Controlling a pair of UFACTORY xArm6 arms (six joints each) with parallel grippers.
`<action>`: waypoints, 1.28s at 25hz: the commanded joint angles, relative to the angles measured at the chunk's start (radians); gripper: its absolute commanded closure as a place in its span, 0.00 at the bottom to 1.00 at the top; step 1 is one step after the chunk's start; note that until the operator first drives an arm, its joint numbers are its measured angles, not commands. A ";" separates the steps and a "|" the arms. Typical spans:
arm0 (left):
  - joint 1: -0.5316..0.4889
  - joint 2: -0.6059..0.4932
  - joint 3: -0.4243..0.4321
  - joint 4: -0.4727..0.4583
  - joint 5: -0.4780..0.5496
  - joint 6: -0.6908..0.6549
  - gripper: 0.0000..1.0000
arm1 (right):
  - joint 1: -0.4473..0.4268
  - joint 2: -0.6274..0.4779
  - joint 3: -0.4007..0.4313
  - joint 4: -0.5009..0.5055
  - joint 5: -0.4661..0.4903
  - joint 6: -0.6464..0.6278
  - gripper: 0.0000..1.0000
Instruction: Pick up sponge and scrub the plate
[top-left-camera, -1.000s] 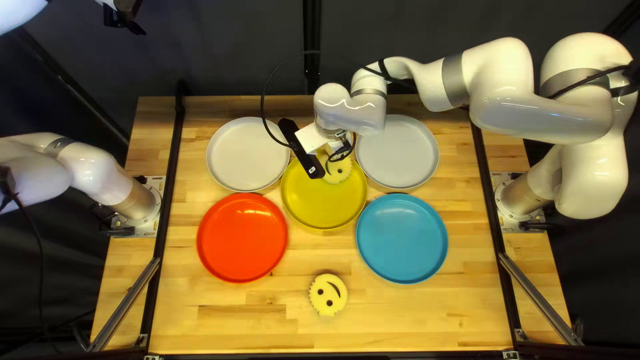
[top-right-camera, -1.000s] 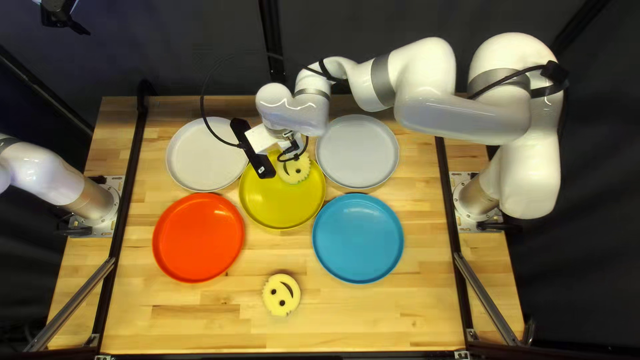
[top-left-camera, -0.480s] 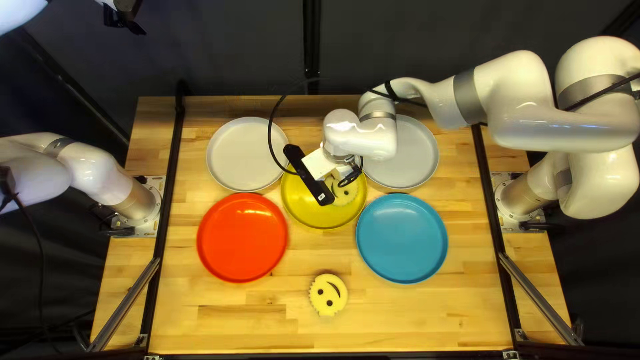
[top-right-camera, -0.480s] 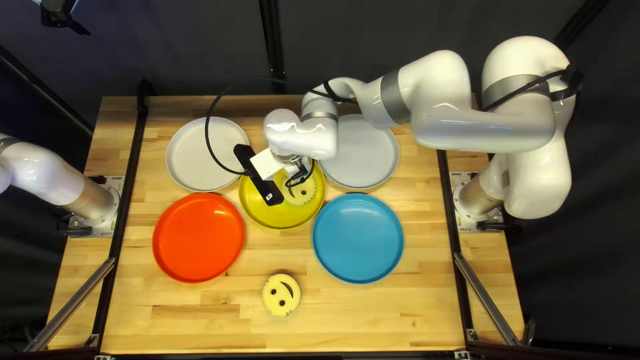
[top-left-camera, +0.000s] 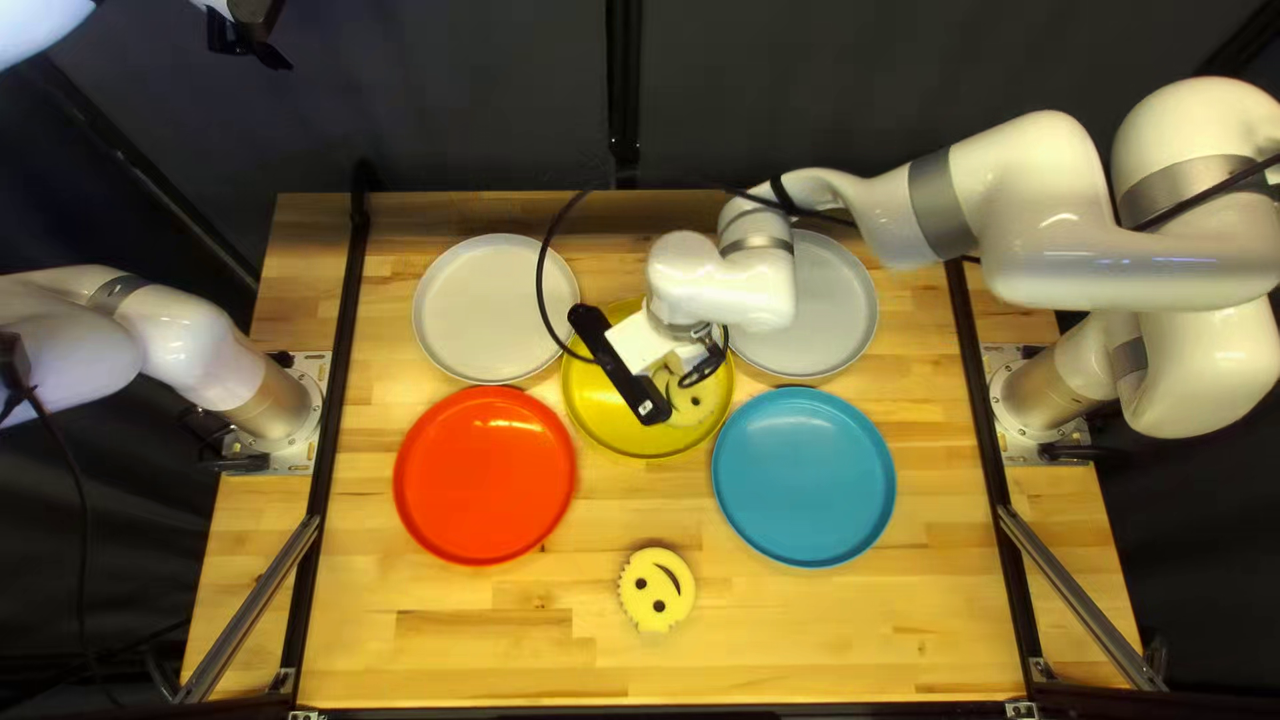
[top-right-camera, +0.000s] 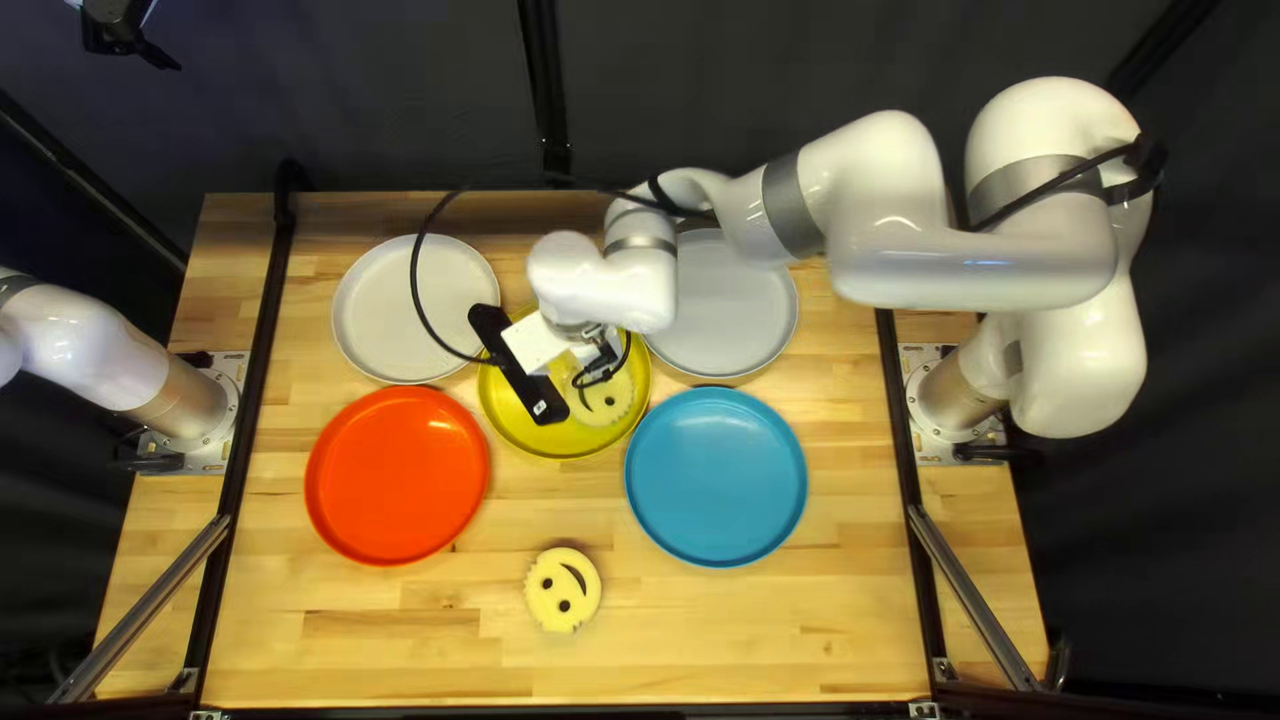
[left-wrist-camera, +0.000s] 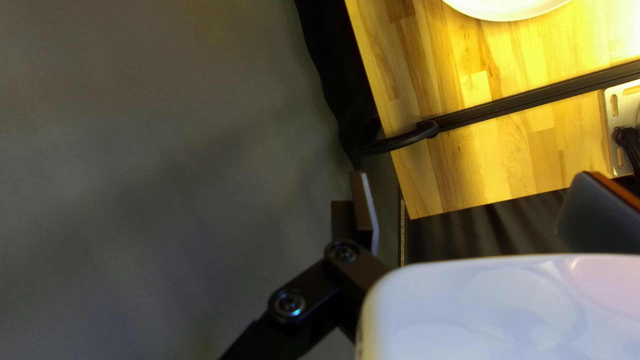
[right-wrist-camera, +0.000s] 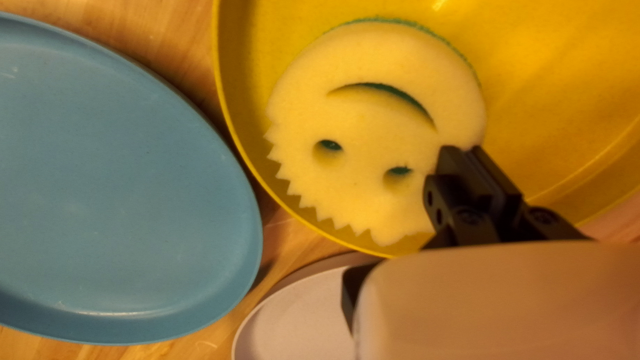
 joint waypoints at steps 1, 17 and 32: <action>0.000 0.000 0.000 0.000 0.000 0.000 0.00 | -0.084 0.030 -0.095 0.049 0.083 -0.073 1.00; 0.000 0.000 0.000 0.000 0.000 0.000 0.00 | -0.325 0.232 -0.373 0.106 0.174 -0.204 1.00; 0.000 0.000 0.000 0.000 0.000 0.000 0.00 | -0.346 0.219 -0.363 0.066 0.182 -0.113 0.00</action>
